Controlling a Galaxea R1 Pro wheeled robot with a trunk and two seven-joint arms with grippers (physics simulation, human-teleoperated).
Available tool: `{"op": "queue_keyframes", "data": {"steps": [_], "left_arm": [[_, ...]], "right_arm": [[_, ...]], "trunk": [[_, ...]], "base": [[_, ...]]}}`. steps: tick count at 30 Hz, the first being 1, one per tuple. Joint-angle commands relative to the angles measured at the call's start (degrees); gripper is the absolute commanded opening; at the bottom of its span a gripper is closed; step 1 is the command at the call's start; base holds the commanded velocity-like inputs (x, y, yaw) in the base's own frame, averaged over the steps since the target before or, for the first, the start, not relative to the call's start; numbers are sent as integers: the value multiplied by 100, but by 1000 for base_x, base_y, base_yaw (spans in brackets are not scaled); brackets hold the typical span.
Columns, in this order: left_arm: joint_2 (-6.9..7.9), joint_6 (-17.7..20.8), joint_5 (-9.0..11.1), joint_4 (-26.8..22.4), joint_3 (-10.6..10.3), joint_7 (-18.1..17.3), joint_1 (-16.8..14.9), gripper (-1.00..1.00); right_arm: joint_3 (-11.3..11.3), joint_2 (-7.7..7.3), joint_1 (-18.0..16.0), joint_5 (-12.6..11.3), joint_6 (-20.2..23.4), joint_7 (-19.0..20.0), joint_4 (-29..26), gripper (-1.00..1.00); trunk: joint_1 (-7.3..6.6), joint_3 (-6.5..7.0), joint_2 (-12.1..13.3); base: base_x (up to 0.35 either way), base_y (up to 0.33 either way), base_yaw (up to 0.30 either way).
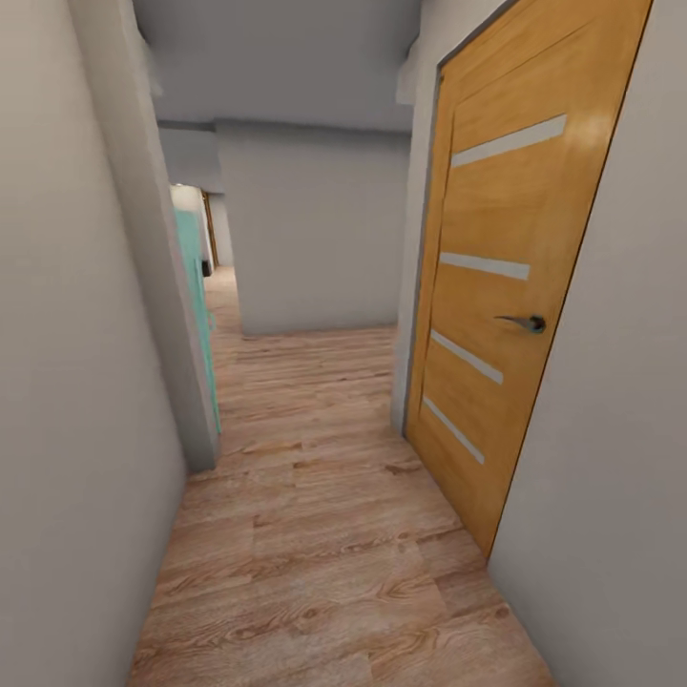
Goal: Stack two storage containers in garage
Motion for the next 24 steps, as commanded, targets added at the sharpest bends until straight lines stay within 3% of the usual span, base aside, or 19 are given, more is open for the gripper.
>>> {"op": "queue_keyframes", "data": {"steps": [1,10,24], "left_arm": [[-5,-9,20,-6,20,6,1,100],[-12,-5,44,-7,16,-2,1,100],[-21,4,30,16,19,5,1,100]], "right_arm": [[48,2,-7,-59,-35,17,18,100],[39,-4,-7,-59,-35,21,18,100],[-3,62,-7,-77,-90,17,18,100]], "trunk": [[3,-5,-2],[3,-5,-2],[3,-5,-2]], "base": [[324,0,287],[324,0,255],[323,-54,19]]}}
